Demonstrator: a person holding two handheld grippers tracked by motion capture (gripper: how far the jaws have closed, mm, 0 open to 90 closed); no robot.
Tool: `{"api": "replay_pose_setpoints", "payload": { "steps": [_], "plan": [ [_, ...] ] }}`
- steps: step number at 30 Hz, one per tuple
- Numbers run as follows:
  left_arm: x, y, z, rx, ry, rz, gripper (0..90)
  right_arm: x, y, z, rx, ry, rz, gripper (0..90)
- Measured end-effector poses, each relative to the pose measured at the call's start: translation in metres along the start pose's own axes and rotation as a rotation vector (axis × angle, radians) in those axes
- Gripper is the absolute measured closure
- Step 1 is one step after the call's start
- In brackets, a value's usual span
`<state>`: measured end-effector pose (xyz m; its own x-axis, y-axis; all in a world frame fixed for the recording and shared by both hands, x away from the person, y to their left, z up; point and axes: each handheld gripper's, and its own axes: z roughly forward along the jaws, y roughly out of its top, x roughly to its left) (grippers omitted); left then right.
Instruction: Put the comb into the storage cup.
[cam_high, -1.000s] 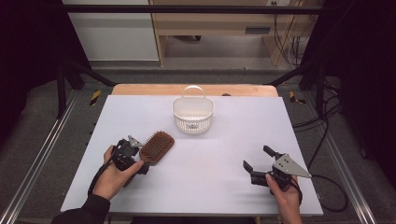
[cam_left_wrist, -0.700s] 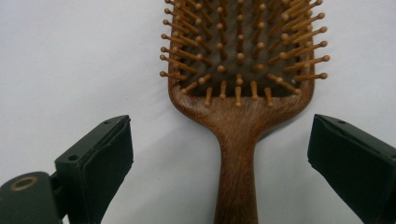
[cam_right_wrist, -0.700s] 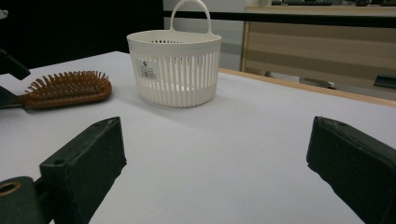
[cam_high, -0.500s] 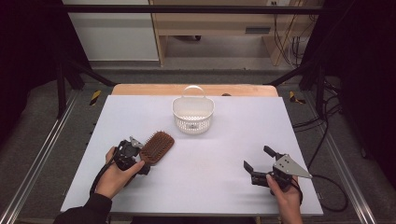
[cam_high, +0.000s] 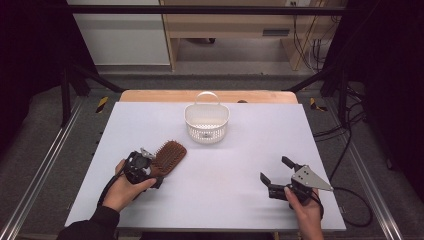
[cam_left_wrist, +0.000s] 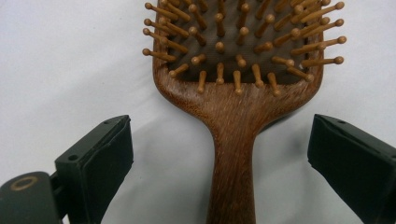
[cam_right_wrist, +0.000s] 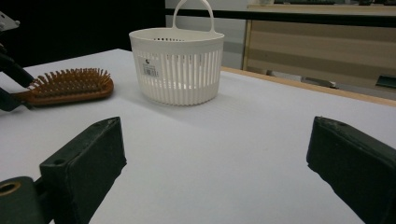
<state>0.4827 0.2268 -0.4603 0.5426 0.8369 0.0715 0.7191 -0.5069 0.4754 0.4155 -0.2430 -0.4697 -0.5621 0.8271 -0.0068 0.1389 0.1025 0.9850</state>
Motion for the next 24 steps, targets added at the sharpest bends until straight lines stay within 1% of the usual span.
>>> {"api": "replay_pose_setpoints", "payload": {
  "steps": [2, 8, 14, 16, 18, 19, 22, 24],
  "plan": [
    [0.0005, 0.0003, 0.0017, 0.005, 0.01, 0.004, 7.0, -0.0001, 0.0, 0.0, 0.0, 0.0, 0.0, 4.6],
    [0.0013, 0.0016, 0.0048, 0.0, -0.008, -0.015, 7.0, -0.0002, -0.0001, -0.0002, 0.001, 0.001, 0.0, 4.6],
    [0.0012, 0.0029, 0.0046, 0.004, -0.007, -0.009, 7.6, -0.0003, 0.0, -0.0001, 0.001, 0.001, -0.001, 4.6],
    [0.0028, 0.0027, 0.0047, 0.005, -0.007, -0.013, 7.8, -0.0004, 0.0, -0.0003, 0.001, 0.001, -0.001, 4.6],
    [0.0038, 0.0022, 0.0048, 0.006, -0.015, -0.018, 8.1, -0.0005, 0.0, -0.0004, 0.001, 0.001, -0.001, 4.6],
    [0.004, 0.0021, 0.0047, 0.006, -0.023, -0.021, 10.5, -0.0006, 0.0, -0.0003, 0.0, 0.001, -0.001, 4.6],
    [0.0036, 0.0022, 0.0038, 0.007, -0.031, -0.017, 11.9, -0.0005, 0.0, -0.0002, 0.001, 0.001, 0.0, 4.6],
    [0.0037, 0.0029, 0.0029, 0.01, -0.042, -0.012, 15.2, -0.0006, 0.0, -0.0002, 0.002, 0.002, 0.0, 4.6]
  ]
}}
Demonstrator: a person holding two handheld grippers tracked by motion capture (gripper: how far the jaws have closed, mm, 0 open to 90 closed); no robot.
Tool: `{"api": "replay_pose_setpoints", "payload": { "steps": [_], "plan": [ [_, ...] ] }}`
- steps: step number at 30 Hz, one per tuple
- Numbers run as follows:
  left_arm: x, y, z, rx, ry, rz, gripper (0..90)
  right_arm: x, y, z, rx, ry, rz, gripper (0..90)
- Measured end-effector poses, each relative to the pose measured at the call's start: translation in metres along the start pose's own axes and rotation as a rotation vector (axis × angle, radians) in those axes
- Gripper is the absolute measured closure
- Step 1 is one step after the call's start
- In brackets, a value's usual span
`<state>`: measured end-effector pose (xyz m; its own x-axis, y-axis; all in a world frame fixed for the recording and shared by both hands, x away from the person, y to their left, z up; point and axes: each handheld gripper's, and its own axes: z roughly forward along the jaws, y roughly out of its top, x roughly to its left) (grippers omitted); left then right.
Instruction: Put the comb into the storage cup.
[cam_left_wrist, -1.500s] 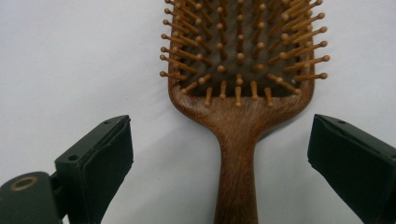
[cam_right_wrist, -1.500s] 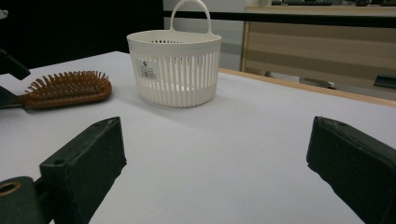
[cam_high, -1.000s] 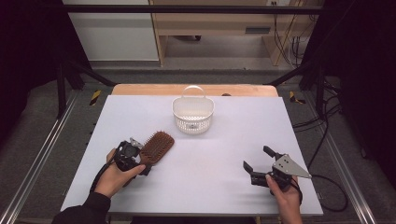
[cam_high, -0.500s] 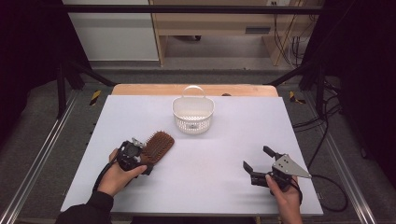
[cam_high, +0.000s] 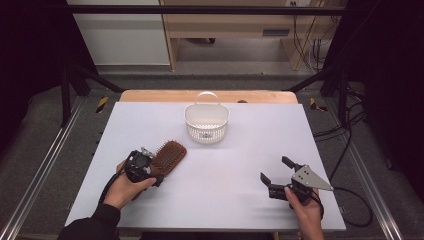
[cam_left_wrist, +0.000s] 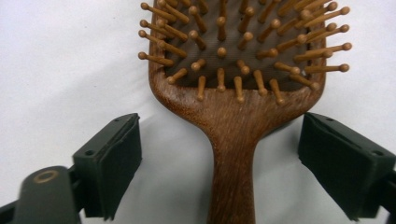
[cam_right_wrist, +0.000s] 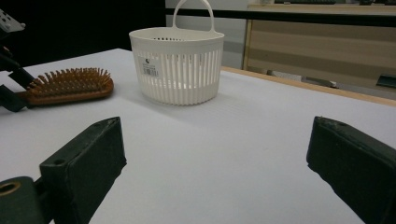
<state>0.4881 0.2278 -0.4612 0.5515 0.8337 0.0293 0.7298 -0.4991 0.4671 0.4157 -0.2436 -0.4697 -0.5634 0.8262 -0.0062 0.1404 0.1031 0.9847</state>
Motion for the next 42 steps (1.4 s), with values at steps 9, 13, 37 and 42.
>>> {"api": "replay_pose_setpoints", "payload": {
  "steps": [9, 13, 37, 42],
  "plan": [
    [-0.0002, 0.0015, -0.0028, 0.013, -0.022, 0.013, 25.2, 0.0, -0.0001, 0.0002, 0.001, 0.001, -0.002, 4.6],
    [0.002, 0.0004, -0.0048, 0.023, -0.026, 0.009, 29.9, -0.0004, -0.0002, 0.0002, 0.002, 0.001, -0.001, 4.6],
    [-0.0051, 0.0043, -0.009, 0.067, -0.048, 0.082, 72.3, 0.0021, -0.0005, 0.0026, 0.014, 0.011, -0.009, 4.5],
    [-0.0056, 0.001, -0.0098, 0.041, -0.046, 0.098, 72.4, 0.0025, -0.0004, 0.0026, 0.015, 0.013, -0.011, 4.5]
  ]
}}
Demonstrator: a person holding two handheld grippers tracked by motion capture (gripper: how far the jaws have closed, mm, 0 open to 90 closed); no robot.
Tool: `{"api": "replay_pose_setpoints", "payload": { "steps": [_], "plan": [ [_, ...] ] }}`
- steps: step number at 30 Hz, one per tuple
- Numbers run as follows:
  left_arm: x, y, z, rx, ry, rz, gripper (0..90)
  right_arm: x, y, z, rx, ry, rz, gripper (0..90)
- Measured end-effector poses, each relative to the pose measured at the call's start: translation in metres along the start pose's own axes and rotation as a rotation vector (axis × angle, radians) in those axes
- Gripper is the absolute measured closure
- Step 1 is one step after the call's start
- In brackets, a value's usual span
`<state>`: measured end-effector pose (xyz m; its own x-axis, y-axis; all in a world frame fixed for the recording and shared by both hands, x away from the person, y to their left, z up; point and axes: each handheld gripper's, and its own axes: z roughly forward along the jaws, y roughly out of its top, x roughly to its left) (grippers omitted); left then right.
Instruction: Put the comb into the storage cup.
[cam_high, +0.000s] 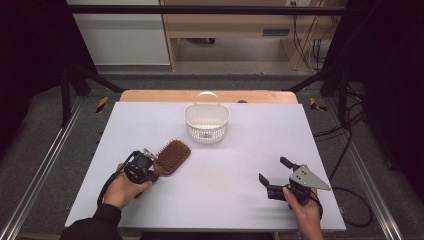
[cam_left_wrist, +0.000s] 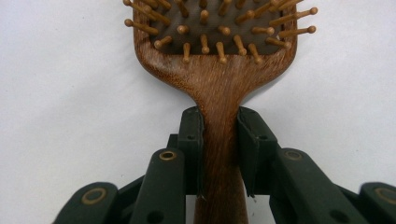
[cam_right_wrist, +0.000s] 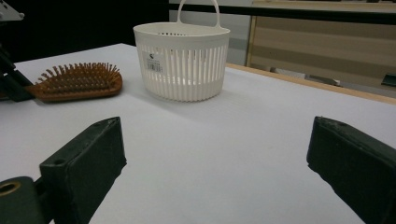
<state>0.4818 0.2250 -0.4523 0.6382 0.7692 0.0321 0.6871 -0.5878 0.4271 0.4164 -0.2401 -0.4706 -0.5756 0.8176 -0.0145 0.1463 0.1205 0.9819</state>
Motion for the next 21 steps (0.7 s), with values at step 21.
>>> {"api": "replay_pose_setpoints", "payload": {
  "steps": [21],
  "plan": [
    [-0.01, -0.017, -0.021, -0.38, 0.05, 0.059, 72.5, 0.007, 0.003, 0.001, -0.036, 0.048, 0.057, 4.4]
  ]
}}
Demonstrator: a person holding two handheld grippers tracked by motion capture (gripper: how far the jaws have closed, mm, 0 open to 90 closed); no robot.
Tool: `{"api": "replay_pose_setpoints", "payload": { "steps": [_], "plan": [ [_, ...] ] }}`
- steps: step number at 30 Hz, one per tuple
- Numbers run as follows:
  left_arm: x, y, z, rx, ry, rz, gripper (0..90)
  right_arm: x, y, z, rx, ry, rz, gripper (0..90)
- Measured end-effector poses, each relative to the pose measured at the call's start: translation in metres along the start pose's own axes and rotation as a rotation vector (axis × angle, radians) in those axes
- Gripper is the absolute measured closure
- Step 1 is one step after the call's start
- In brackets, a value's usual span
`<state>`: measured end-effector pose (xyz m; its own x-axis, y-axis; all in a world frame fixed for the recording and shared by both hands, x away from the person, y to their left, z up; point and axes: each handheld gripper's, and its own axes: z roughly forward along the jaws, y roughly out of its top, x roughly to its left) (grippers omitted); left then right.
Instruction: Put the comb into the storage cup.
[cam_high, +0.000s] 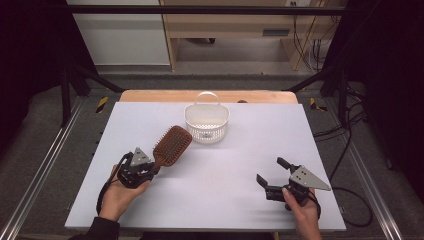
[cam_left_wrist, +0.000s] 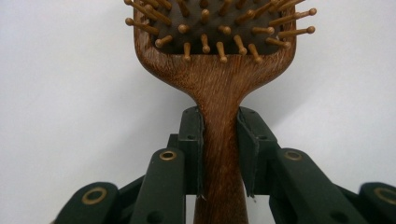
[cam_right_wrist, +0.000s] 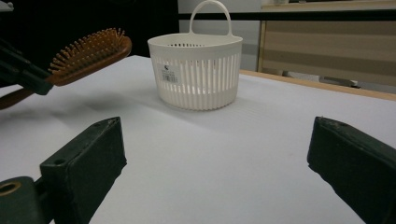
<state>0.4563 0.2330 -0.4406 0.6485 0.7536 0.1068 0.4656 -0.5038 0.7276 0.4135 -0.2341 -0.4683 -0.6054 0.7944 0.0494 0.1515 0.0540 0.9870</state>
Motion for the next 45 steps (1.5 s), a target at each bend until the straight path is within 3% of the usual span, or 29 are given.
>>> {"api": "replay_pose_setpoints", "payload": {
  "steps": [6, 9, 11, 15, 19, 22, 30, 45],
  "plan": [
    [-0.007, -0.003, -0.001, -0.129, 0.004, -0.017, 72.6, 0.008, 0.003, 0.003, -0.038, 0.014, 0.046, 4.1],
    [-0.006, -0.002, -0.005, -0.141, 0.012, 0.001, 72.6, 0.017, 0.008, 0.011, -0.067, 0.018, 0.089, 3.4],
    [-0.004, -0.005, -0.007, -0.171, 0.0, -0.028, 72.6, 0.02, 0.01, 0.013, -0.064, 0.018, 0.089, 3.4],
    [-0.008, -0.015, -0.011, -0.202, 0.027, -0.022, 72.6, 0.036, 0.02, 0.032, -0.041, 0.039, 0.112, 3.8],
    [-0.01, -0.016, -0.013, -0.216, 0.041, -0.021, 72.6, 0.045, 0.024, 0.045, -0.048, 0.033, 0.122, 5.3],
    [-0.011, -0.017, -0.013, -0.24, 0.05, -0.033, 72.6, 0.054, 0.029, 0.057, -0.039, 0.063, 0.134, 5.9],
    [-0.017, -0.019, -0.014, -0.277, 0.059, -0.021, 72.6, 0.08, 0.043, 0.086, 0.017, 0.144, 0.123, 8.4],
    [-0.023, -0.019, -0.017, -0.326, 0.05, -0.009, 72.6, 0.096, 0.069, 0.111, 0.038, 0.195, 0.154, 8.0]
  ]
}}
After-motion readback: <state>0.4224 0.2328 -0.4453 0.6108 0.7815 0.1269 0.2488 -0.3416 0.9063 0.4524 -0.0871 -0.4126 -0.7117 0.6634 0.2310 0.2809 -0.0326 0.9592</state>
